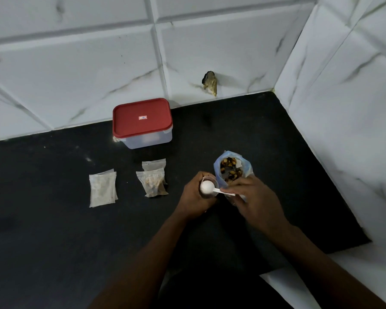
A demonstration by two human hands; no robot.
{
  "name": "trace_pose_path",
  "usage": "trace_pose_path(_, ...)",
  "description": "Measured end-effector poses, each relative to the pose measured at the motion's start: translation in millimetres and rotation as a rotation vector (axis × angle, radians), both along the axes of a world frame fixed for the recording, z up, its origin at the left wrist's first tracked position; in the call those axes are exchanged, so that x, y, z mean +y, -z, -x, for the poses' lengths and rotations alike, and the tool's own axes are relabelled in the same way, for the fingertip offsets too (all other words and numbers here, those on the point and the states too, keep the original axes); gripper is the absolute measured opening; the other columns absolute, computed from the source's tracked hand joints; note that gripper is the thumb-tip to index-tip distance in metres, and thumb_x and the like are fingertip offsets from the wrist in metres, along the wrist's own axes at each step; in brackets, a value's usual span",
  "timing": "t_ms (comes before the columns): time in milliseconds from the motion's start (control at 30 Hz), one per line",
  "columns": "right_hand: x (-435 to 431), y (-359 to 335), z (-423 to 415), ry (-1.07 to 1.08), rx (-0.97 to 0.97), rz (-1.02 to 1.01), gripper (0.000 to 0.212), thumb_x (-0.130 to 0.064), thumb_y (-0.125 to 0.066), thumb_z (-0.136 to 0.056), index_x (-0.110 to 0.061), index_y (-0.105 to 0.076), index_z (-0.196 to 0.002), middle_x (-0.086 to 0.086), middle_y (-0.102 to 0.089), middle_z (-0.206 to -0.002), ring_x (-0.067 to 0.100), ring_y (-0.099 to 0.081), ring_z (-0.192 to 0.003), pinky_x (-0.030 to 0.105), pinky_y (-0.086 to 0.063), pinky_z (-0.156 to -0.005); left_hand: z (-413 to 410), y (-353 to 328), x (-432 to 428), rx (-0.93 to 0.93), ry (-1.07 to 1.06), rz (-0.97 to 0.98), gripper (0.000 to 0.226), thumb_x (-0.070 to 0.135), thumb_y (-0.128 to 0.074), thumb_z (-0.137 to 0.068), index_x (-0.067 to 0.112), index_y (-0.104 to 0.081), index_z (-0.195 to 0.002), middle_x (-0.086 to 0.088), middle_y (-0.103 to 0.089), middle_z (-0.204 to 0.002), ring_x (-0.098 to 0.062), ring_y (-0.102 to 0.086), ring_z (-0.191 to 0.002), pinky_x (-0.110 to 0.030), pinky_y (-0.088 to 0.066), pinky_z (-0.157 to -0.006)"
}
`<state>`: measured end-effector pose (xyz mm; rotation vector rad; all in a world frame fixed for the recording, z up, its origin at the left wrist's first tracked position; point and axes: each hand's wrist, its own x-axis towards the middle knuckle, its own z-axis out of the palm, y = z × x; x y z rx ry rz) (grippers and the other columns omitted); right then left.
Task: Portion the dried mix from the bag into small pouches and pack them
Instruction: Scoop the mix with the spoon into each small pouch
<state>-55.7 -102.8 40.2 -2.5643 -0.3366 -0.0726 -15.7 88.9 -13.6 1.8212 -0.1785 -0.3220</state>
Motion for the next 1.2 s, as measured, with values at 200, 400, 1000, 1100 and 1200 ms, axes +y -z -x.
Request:
trace_pose_path(200, 2.1, 2.2, 10.0, 0.155, 0.042, -0.152, 0.024, -0.031, -0.067, -0.089, -0.038, -0.07, -0.112, -0.019, -0.068, -0.103, -0.003, -0.06, -0.094, 0.016, -0.049, -0.078, -1.2, 3.0, 1.3, 0.076, 0.014, -0.008, 0.04, 0.007, -0.077, -0.072, 0.022, -0.061, -0.106, 0.004, -0.068, -0.102, -0.007, -0.069, -0.096, -0.023, -0.054, -0.082)
trace_pose_path(400, -0.1, -5.8, 11.2, 0.404, 0.416, -0.719, 0.017, -0.015, -0.067, -0.093, -0.022, -0.074, -0.107, -0.007, -0.076, -0.095, 0.001, -0.071, -0.085, 0.018, -0.056, -0.068, -2.5, 2.5, 1.9, 0.114, 0.033, -0.023, 0.05, -0.003, -0.076, -0.079, 0.029, -0.059, -0.114, 0.008, -0.067, -0.113, 0.003, -0.065, -0.106, -0.024, -0.054, -0.09)
trace_pose_path(1000, -45.8, -7.2, -29.7, 0.486, 0.221, -0.33, 0.009, -0.028, -0.076, -0.088, -0.026, -0.075, -0.097, -0.017, -0.069, -0.079, -0.014, -0.063, -0.073, 0.009, -0.048, -0.061, 7.1, 14.8, 4.1, 0.129, 0.042, -0.132, 0.05, 0.008, -0.083, -0.08, 0.04, -0.054, -0.107, 0.011, -0.064, -0.11, 0.005, -0.063, -0.101, -0.016, -0.05, -0.081)
trace_pose_path(1100, -45.4, -5.4, -36.0, 0.386, 0.211, -0.237, 0.007, -0.028, -0.075, -0.09, -0.024, -0.074, -0.095, -0.018, -0.065, -0.073, -0.016, -0.062, -0.07, 0.004, -0.045, -0.059, 5.6, 13.8, -0.4, 0.128, 0.027, -0.14, 0.048, 0.019, -0.088, -0.077, 0.035, -0.056, -0.109, 0.012, -0.064, -0.11, 0.0, -0.062, -0.102, -0.017, -0.05, -0.082)
trace_pose_path(1200, -44.8, -3.6, -39.6, 0.29, 0.212, -0.161, 0.007, -0.029, -0.074, -0.09, -0.025, -0.073, -0.095, -0.018, -0.067, -0.078, -0.014, -0.063, -0.076, 0.004, -0.046, -0.062, 4.9, 13.5, -3.0, 0.103, 0.033, -0.114, 0.046, 0.018, -0.086, -0.078, 0.033, -0.059, -0.111, 0.011, -0.066, -0.112, 0.0, -0.064, -0.105, -0.023, -0.053, -0.087)
